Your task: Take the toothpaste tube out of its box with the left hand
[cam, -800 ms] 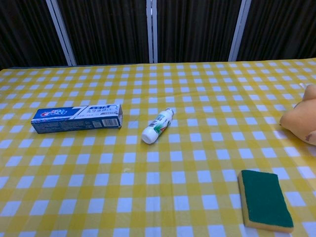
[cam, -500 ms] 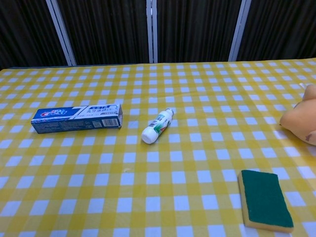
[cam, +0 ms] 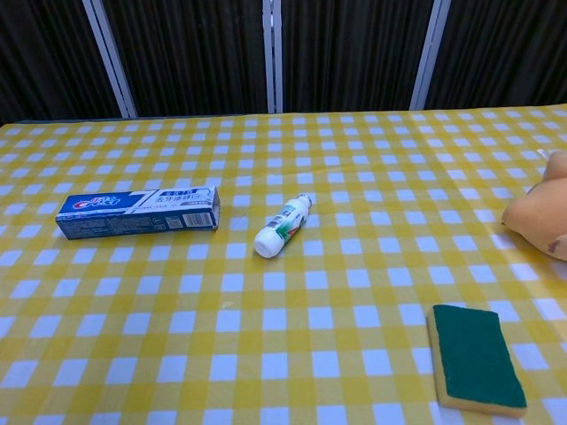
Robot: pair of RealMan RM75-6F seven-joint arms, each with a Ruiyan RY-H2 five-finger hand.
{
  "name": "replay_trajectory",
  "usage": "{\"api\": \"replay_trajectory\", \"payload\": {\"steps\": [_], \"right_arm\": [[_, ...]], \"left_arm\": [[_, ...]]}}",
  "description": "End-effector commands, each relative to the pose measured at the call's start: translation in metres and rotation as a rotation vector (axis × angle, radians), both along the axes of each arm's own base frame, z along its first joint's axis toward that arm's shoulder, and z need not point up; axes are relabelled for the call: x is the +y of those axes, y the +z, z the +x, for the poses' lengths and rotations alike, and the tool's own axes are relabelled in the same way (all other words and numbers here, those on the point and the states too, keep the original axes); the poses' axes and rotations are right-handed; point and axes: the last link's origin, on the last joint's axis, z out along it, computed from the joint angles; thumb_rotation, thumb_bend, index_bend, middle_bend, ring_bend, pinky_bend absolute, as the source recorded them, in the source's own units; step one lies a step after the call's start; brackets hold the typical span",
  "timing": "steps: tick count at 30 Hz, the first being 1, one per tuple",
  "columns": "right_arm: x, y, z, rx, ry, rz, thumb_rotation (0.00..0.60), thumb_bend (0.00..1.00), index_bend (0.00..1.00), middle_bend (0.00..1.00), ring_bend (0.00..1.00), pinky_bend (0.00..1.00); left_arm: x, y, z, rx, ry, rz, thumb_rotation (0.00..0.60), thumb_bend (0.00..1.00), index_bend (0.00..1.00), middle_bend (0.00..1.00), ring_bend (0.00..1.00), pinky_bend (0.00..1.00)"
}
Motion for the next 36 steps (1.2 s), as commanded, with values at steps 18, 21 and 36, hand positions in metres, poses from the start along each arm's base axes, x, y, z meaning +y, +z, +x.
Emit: {"api": "replay_trajectory", "payload": {"steps": [18,21,36], "right_arm": [[0.000,0.005,0.000,-0.038,-0.004,0.009,0.600,0.08,0.02,0.00,0.00,0.00],[-0.001,0.007,-0.001,-0.052,-0.007,0.010,0.600,0.08,0.02,0.00,0.00,0.00],[-0.006,0.016,-0.007,-0.102,-0.033,0.005,0.600,0.08,0.02,0.00,0.00,0.00]], "left_arm": [[0.118,-0.050,0.064,0.109,0.027,-0.292,0.600,0.00,0.14,0.00,0.07,0.17],[0.130,-0.067,0.077,0.134,0.025,-0.314,0.600,0.03,0.16,0.01,0.09,0.18],[0.155,-0.119,0.109,0.111,0.097,-0.370,0.600,0.04,0.19,0.03,0.11,0.20]]}}
